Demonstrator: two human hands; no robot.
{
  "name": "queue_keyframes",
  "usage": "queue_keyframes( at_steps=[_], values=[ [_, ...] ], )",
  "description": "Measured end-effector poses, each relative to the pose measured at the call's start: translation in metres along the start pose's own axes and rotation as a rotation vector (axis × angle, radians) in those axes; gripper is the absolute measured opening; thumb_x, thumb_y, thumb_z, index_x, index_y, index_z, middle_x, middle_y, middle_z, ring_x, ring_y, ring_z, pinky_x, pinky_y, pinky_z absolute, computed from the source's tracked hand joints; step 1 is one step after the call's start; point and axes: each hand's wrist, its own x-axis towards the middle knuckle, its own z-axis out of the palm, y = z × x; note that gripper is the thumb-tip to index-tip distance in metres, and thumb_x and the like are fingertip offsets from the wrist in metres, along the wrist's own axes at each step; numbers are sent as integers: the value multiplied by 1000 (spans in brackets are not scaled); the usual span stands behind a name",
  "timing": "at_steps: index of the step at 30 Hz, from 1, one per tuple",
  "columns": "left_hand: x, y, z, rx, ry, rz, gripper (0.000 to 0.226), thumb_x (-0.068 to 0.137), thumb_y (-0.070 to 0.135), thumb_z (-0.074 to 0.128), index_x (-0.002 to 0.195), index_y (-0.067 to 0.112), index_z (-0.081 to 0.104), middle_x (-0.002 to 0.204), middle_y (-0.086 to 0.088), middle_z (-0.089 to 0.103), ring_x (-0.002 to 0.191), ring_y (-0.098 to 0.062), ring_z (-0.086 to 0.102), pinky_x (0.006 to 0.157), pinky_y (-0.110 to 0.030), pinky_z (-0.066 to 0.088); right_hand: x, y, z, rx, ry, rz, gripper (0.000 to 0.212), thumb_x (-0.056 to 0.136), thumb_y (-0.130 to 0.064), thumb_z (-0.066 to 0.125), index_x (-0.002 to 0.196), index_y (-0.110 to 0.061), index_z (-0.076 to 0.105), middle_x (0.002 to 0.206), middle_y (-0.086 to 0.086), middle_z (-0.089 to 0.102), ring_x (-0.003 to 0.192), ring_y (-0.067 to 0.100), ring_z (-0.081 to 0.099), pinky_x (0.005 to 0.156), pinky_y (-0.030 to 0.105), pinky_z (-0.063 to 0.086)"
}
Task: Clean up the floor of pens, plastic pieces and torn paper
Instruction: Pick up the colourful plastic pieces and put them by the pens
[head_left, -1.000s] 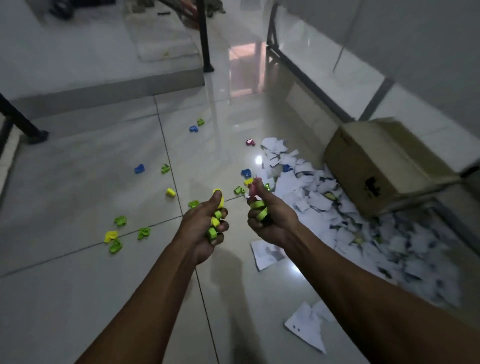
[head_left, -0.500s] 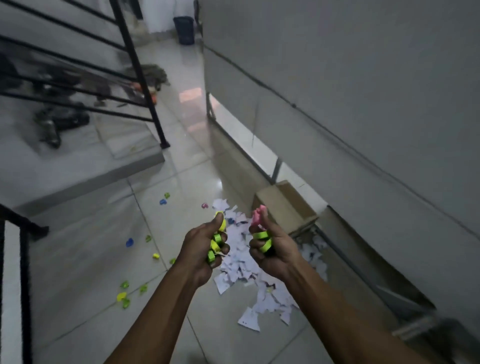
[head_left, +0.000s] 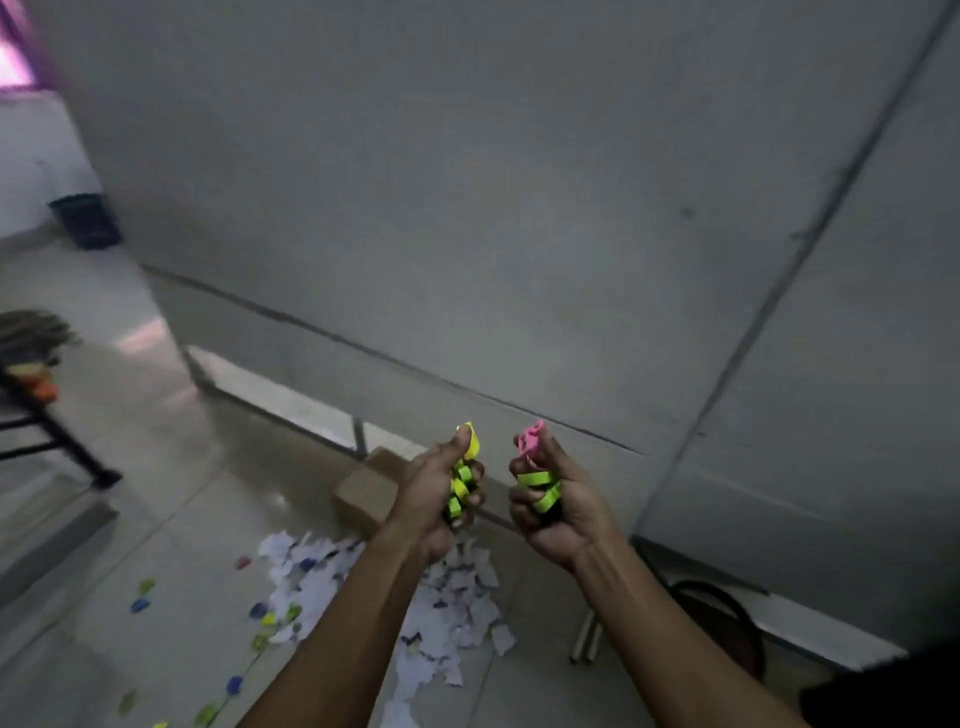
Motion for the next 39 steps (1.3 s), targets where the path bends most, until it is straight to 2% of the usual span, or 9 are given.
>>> queue_keyframes(
  at_steps=[3, 8, 15, 21, 27, 31, 33, 36, 39],
  values=[
    [0, -24, 66, 42, -99, -36, 26, 91, 41, 57, 78, 20, 49, 59, 1, 49, 37, -11, 40, 36, -11, 21, -39, -42, -37, 46, 61, -110, 24, 73, -45, 66, 74, -21, 65, 57, -7, 44, 31, 4, 34, 33, 12, 22],
    [-6, -88, 201, 151, -285, -118, 26, 88, 40, 61, 79, 21, 47, 60, 0, 47, 35, -10, 36, 36, -10, 20, -127, -122, -130, 135, 180, -301, 30, 68, -45, 74, 77, -20, 59, 56, -7, 46, 31, 4, 36, 31, 13, 23],
    [-24, -181, 380, 253, -505, -211, 26, 90, 39, 60, 75, 21, 49, 60, 1, 48, 35, -9, 37, 37, -10, 19, -254, -218, -262, 134, 448, -489, 26, 81, -45, 62, 77, -20, 54, 61, -6, 46, 31, 4, 36, 34, 13, 18],
    [-37, -248, 492, 360, -598, -280, 25, 90, 36, 61, 74, 21, 49, 59, 1, 49, 37, -10, 37, 39, -11, 18, -335, -281, -352, 201, 674, -579, 32, 77, -49, 67, 74, -19, 56, 63, -4, 45, 32, 4, 35, 31, 14, 18],
    [-12, -293, 577, 523, -619, -286, 26, 87, 37, 66, 81, 18, 50, 62, -2, 49, 39, -12, 39, 37, -12, 20, -362, -333, -418, 329, 768, -612, 32, 83, -46, 66, 75, -16, 59, 59, -3, 49, 32, 4, 36, 31, 15, 17],
    [24, -322, 630, 697, -649, -217, 26, 85, 33, 70, 86, 13, 53, 62, -4, 49, 41, -15, 40, 37, -14, 20, -358, -368, -464, 383, 819, -608, 32, 81, -44, 71, 76, -15, 60, 62, -1, 48, 33, 4, 35, 28, 17, 20],
    [44, -338, 656, 811, -678, -121, 27, 84, 31, 72, 88, 9, 56, 67, -6, 54, 44, -17, 44, 36, -18, 28, -354, -385, -483, 397, 865, -612, 31, 80, -44, 71, 74, -16, 60, 62, 0, 48, 33, 5, 34, 28, 17, 20],
    [72, -363, 693, 1080, -753, 71, 30, 77, 40, 75, 86, 19, 56, 83, -3, 63, 67, -19, 59, 57, -35, 50, -344, -409, -510, 403, 952, -598, 29, 80, -41, 71, 73, -17, 59, 59, 0, 47, 33, 6, 33, 29, 16, 19],
    [89, -381, 723, 1441, -877, 257, 30, 79, 47, 70, 92, 26, 52, 94, 1, 63, 85, -21, 60, 65, -30, 42, -337, -427, -532, 373, 1082, -575, 29, 75, -39, 75, 73, -15, 58, 58, 2, 45, 33, 8, 33, 29, 16, 20]
  ],
)
